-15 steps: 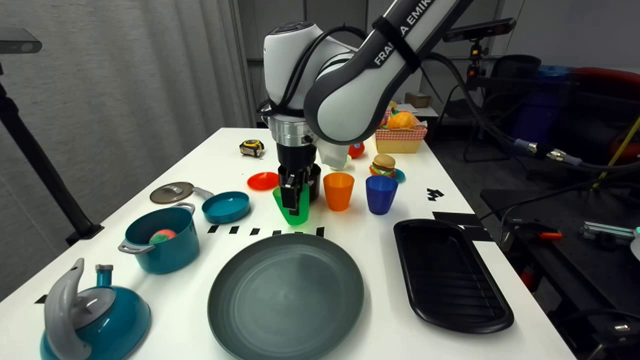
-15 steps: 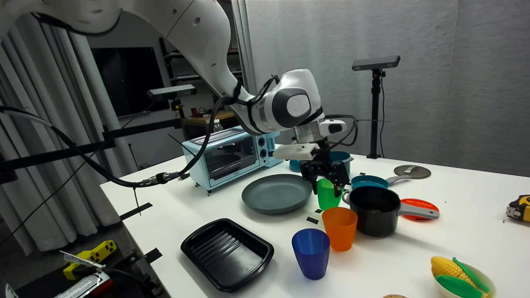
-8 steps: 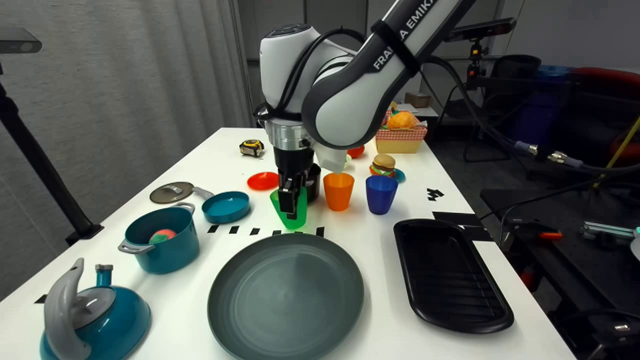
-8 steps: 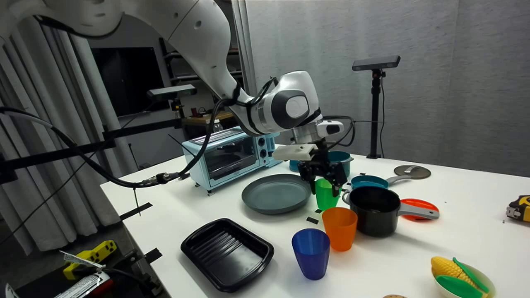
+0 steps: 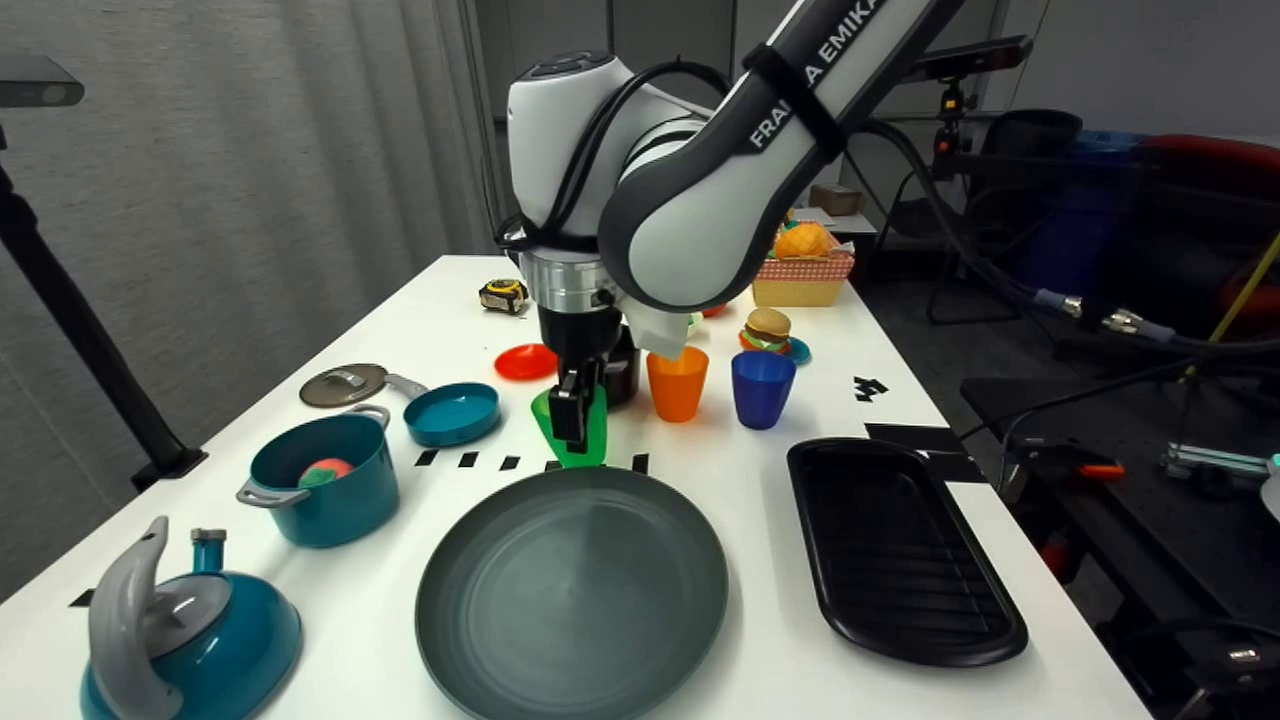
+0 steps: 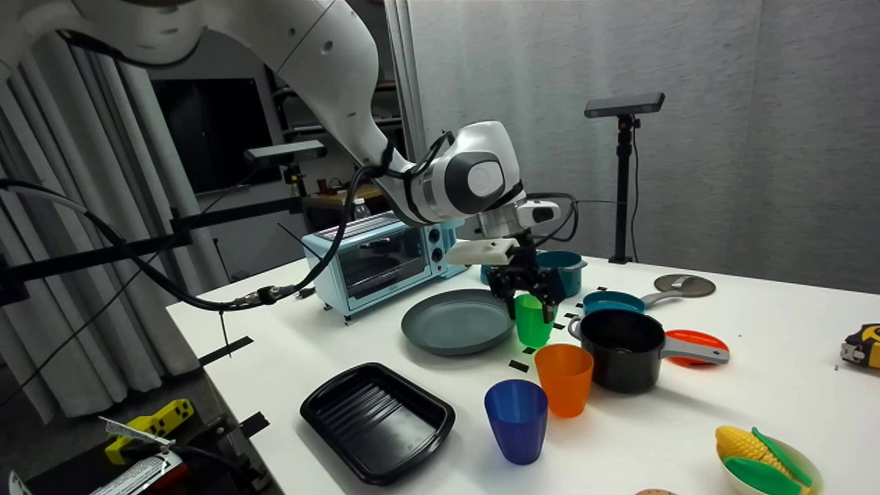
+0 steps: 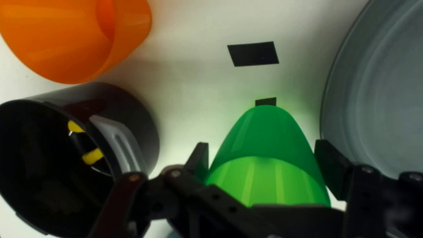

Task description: Pour the things in the green cup into the pot

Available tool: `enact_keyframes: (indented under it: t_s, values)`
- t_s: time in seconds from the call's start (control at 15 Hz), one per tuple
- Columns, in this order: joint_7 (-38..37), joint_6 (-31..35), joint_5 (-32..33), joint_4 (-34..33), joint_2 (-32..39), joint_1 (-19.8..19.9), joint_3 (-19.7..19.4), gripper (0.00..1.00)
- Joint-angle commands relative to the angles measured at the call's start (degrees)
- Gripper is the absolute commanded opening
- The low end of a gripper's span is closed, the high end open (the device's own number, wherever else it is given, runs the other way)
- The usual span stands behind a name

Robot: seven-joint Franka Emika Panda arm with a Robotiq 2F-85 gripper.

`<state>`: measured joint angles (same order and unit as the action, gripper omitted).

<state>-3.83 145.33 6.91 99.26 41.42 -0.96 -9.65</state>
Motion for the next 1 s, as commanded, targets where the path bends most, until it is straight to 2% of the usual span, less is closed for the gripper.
enact_keyframes:
  t_s: [0.0,0.47,0.93]
  values:
    - [-1.1,1.0,1.3,-0.9,0.7,-0.1,0.1,1.00]
    - [-1.0,1.0,1.3,-0.6,0.3,0.1,0.1,1.00]
    - [-0.5,0.9,1.3,2.9,-4.7,0.1,0.2,1.00]
